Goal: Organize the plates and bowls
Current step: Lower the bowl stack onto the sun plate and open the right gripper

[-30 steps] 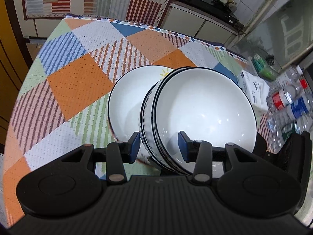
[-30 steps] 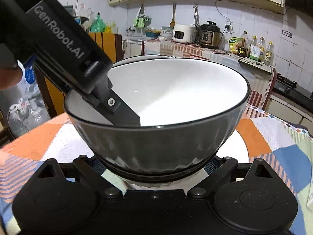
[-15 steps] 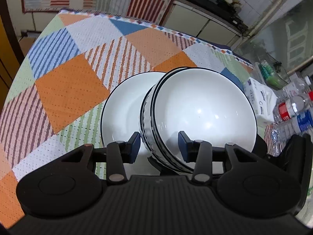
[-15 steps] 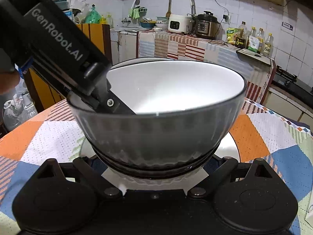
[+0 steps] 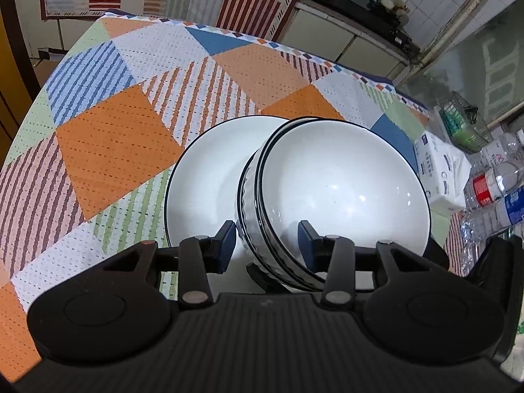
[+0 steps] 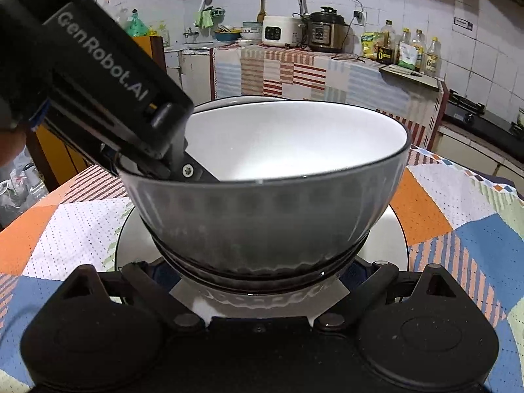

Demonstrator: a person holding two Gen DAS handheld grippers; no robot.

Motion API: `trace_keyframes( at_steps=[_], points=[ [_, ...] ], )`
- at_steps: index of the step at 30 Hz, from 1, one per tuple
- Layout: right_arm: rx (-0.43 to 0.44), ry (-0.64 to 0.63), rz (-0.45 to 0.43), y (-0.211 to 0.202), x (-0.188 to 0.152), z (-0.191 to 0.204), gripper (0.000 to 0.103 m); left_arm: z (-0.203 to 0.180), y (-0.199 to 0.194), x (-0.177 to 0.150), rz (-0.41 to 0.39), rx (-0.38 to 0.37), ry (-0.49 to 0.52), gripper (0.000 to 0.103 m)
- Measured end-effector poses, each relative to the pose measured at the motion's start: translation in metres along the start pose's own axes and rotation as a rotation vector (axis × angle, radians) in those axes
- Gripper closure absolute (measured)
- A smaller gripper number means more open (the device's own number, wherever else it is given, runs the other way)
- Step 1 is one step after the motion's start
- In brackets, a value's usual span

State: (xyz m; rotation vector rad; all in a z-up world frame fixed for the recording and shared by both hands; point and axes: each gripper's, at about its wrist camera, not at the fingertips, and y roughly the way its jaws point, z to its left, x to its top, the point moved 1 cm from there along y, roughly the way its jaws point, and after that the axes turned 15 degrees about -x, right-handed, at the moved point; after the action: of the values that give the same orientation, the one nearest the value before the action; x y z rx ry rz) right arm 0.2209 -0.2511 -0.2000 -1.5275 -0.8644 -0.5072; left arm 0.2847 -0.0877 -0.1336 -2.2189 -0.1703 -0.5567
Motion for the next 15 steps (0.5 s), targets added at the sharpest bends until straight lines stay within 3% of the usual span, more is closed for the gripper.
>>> trace_keyframes(
  at_steps=[4,8,15],
  points=[
    [-0.06,0.004,0.021,-0.007,-0.003,0.003,0.006,0.0,-0.011,-0.007,-0.069,0.009,0.037,0.048],
    [-0.168,-0.068,-0.008,-0.027,-0.015,0.009,0.005,-0.006,-0.032,-0.013,-0.117,-0.003,0.068,0.045],
    [-0.167,0.016,-0.043,-0.076,-0.022,-0.004,0.004,-0.03,-0.074,-0.033,-0.184,0.045,0.182,0.041]
  ],
)
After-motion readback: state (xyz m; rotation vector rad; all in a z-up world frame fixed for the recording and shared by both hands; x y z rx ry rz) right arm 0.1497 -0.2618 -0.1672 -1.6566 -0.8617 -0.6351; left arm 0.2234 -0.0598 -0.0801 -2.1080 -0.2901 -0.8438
